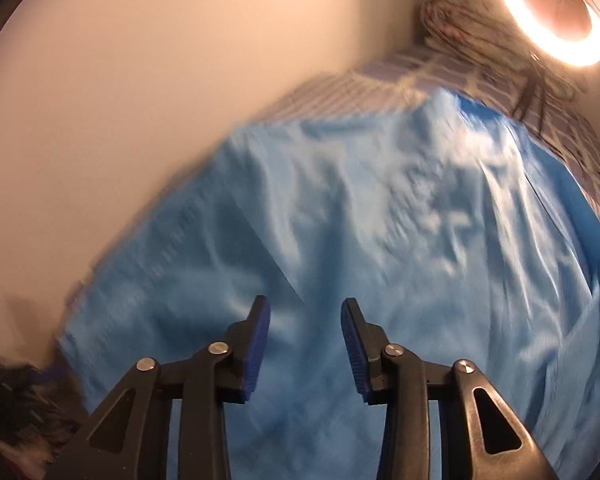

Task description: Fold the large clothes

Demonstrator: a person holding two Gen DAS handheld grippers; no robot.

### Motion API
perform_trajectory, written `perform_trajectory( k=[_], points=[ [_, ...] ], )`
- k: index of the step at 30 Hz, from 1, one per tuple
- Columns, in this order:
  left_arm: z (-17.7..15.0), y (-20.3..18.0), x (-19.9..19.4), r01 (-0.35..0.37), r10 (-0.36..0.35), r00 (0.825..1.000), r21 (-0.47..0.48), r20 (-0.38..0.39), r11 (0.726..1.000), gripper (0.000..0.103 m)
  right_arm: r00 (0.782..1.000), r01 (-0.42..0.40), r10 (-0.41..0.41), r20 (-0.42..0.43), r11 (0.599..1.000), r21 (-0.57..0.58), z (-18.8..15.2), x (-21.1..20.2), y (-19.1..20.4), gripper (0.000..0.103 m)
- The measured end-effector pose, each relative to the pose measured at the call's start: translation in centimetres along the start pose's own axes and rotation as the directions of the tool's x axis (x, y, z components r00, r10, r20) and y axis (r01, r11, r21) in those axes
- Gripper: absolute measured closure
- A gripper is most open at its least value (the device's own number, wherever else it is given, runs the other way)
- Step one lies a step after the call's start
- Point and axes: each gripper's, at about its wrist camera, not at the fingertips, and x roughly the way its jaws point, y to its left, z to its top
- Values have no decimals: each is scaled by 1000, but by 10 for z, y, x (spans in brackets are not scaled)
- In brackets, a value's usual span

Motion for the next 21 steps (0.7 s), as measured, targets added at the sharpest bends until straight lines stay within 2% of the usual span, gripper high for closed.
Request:
perform_trajectory(
  k=[2,7,8,10,12,19,21],
  points=[
    [1,-5,9,-8,8,1000,6,-12,1000,63,999,-31,31,32,1000,-2,22,3,10,48],
    [1,-5,27,-16,17,999,23,-41,1000,65,995,-80,80,56,997,-11,78,39,36,47],
    [1,-6,29,-13,15,999,26,-45,1000,69,994,-94,94,52,996,-2,87,49,41,47],
    [1,-6,34,-16,18,998,34,-55,999,92,994,-105,105,40,994,12,100,72,48,47],
    [0,-4,38,-9,10,998,24,-60,1000,97,994,-109,108,23,994,8,110,91,54,47],
    [-2,-10,36,-27,29,999,66,-34,997,102,999,-43,43,-22,999,13,143,161,73,47],
    [-1,-11,36,-27,29,999,70,-31,997,102,998,17,-16,-53,1000,20,151,183,73,53]
  ],
)
